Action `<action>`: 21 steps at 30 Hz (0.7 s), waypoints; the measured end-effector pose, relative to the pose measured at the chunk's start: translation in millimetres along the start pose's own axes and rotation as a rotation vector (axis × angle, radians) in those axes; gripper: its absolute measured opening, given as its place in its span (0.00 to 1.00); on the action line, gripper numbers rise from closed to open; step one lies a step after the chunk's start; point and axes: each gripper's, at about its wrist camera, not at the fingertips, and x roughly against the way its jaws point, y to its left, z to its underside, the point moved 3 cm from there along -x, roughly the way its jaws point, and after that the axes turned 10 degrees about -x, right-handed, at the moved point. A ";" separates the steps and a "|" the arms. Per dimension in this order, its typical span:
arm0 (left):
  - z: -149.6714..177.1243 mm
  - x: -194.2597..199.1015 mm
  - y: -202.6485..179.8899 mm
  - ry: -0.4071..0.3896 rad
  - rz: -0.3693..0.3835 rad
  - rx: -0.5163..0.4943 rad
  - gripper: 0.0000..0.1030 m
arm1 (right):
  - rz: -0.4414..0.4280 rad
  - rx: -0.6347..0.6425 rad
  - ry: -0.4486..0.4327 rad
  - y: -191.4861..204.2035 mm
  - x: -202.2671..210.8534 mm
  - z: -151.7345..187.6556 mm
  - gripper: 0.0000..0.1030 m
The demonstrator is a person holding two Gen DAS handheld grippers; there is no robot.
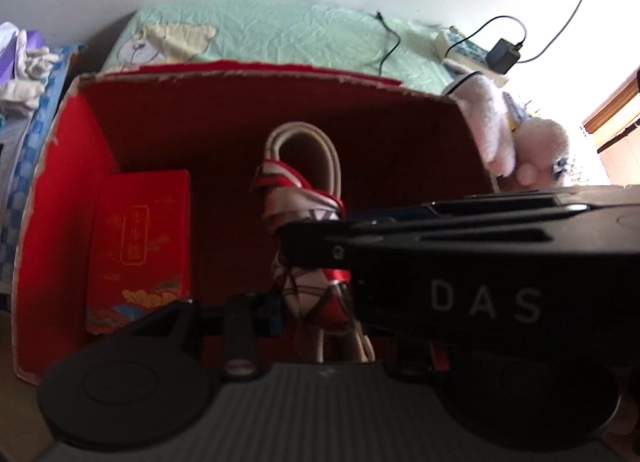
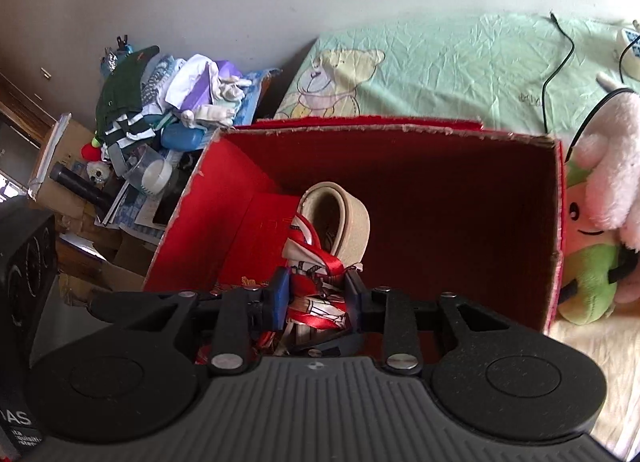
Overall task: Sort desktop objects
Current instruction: 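Carry the strap with the right tool and lower it into the red box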
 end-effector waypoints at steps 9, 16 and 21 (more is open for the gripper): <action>5.7 -22.9 25.7 0.083 -0.016 0.027 0.29 | 0.044 -0.131 0.124 -14.2 -49.2 -0.3 0.30; 9.1 -23.9 39.7 0.071 -0.068 0.015 0.40 | 0.093 -0.151 0.178 -13.8 -72.9 0.1 0.30; 10.4 -18.4 51.7 0.046 -0.045 0.050 0.44 | 0.037 -0.159 0.190 -8.8 -79.2 1.4 0.30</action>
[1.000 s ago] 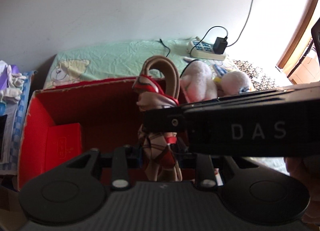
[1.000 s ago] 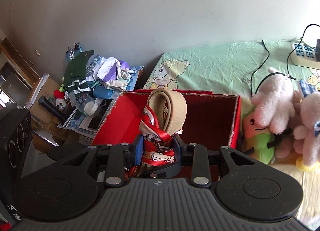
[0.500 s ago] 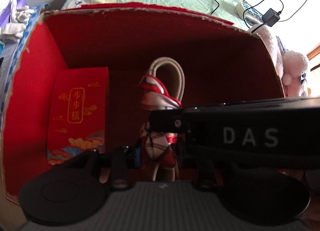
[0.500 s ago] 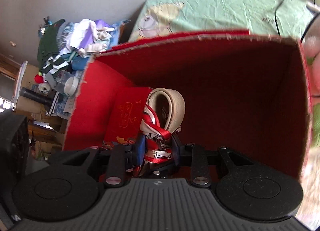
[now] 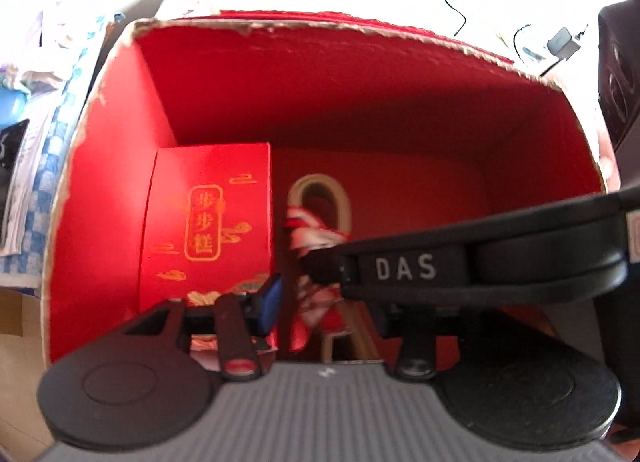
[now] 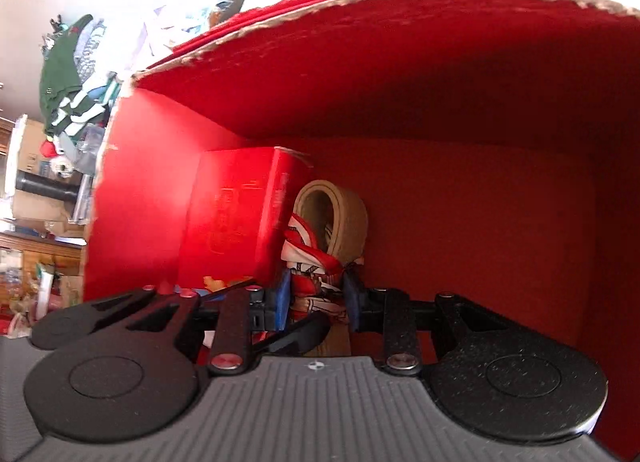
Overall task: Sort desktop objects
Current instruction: 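Carry the strap with the right tool and lower it into the red box, then open the right tool to release the strap and withdraw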
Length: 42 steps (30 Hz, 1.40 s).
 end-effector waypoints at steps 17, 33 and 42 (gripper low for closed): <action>-0.6 21.2 -12.9 -0.080 -0.106 -0.049 0.53 | -0.008 0.005 -0.134 -9.4 14.1 15.4 0.33; 31.5 94.7 -24.1 -0.248 -0.127 0.001 0.70 | -0.129 0.056 -0.391 -3.2 84.1 58.6 0.33; 89.0 133.7 -3.7 -0.330 -0.215 0.110 0.81 | -0.284 0.096 -0.408 -13.7 112.7 97.6 0.37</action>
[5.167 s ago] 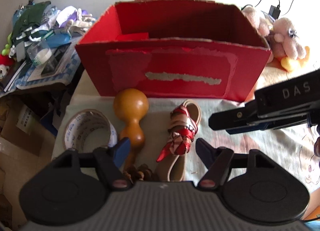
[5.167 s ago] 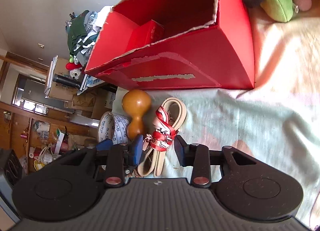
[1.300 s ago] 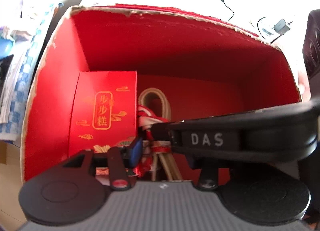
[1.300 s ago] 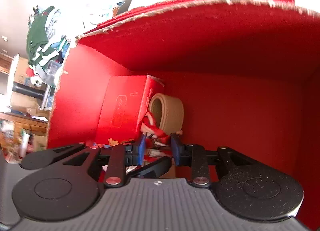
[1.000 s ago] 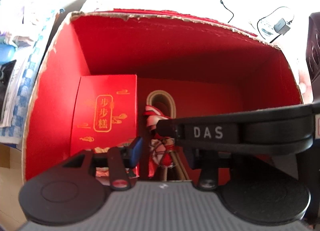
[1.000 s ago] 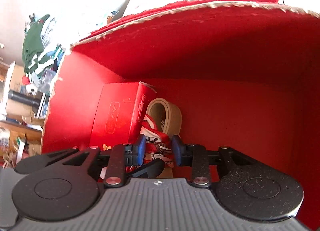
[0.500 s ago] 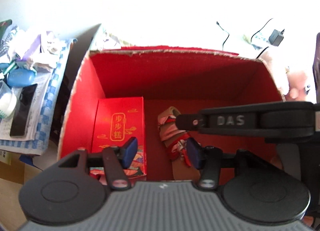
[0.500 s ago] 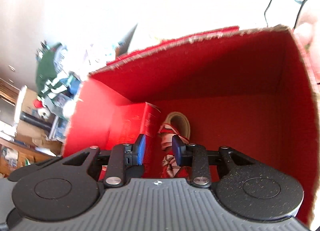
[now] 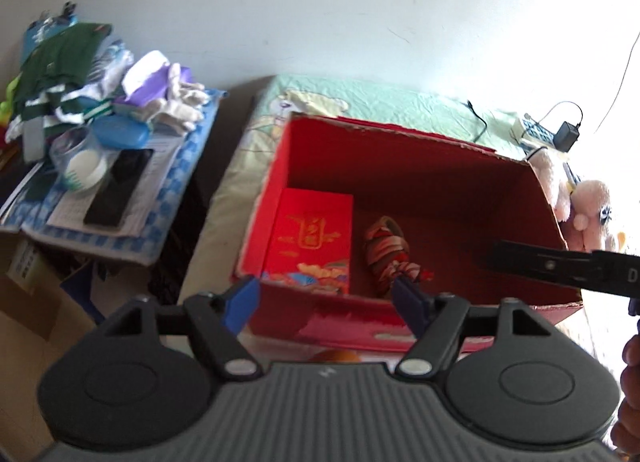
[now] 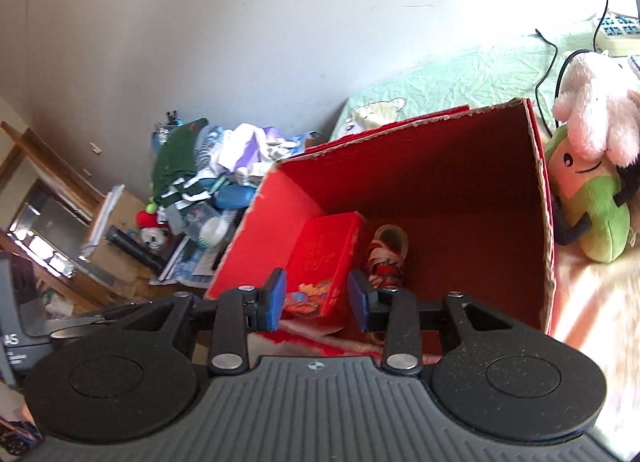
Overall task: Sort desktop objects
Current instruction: 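Open the right tool to release the strap and withdraw, then grasp the brown pine cone with the right tool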
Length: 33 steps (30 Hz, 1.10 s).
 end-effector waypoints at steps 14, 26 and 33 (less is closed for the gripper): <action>129.5 33.6 -40.2 0.088 0.018 -0.010 0.79 | -0.029 -0.068 0.453 -32.0 -19.4 93.5 0.41; 172.1 -13.0 -53.8 0.243 0.038 0.067 0.53 | -0.032 -0.084 0.640 -20.6 -55.8 132.0 0.59; 166.9 -21.0 -57.7 0.251 0.085 0.053 0.49 | -0.065 -0.146 0.676 -34.6 -58.2 135.9 0.39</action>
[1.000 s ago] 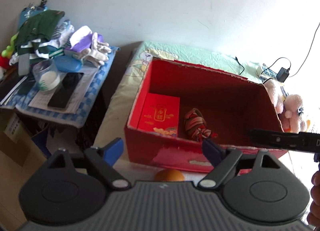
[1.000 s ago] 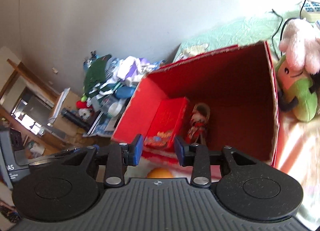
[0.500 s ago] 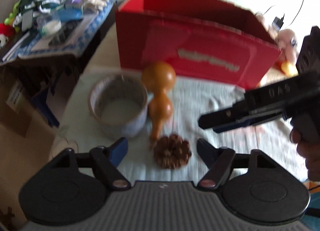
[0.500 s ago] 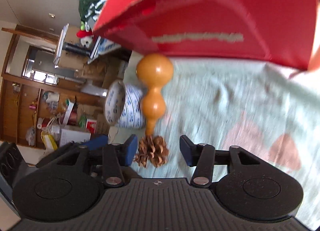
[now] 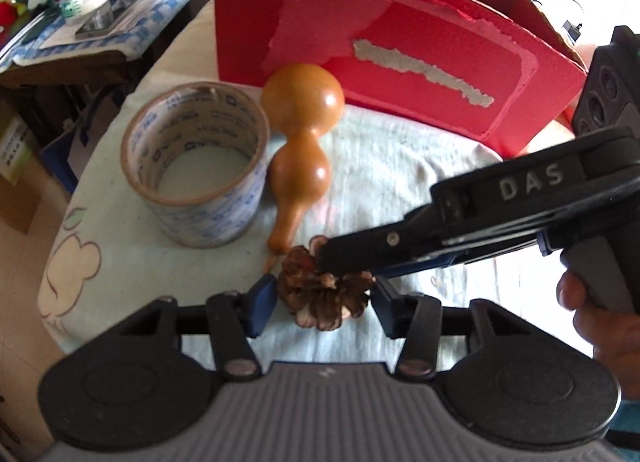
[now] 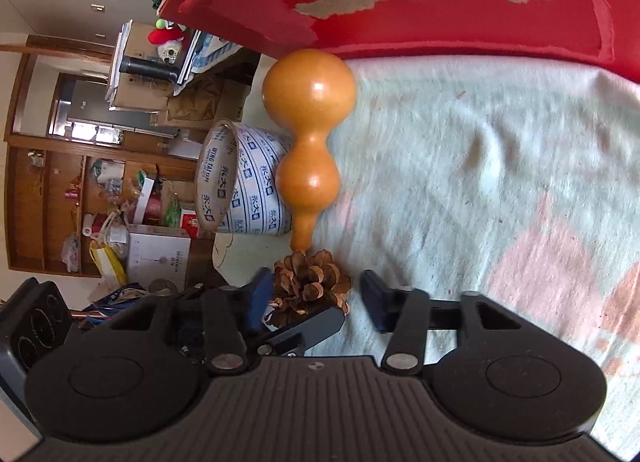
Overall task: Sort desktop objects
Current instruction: 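Grasp the brown pine cone with the right tool, then carry the pine cone with the right tool and lower it into the red box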
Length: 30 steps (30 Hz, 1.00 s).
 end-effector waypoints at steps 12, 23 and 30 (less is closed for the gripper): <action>-39.2 -1.2 -71.7 -0.045 0.129 -0.234 0.49 | -0.007 -0.072 -0.149 -32.4 73.8 8.3 0.38; -116.8 29.8 -157.9 -0.236 0.262 -0.488 0.49 | -0.012 -0.108 -0.497 -41.1 190.7 12.1 0.38; -181.6 49.1 -154.8 -0.359 0.275 -0.545 0.49 | -0.007 -0.026 -0.650 -10.4 232.1 -20.2 0.38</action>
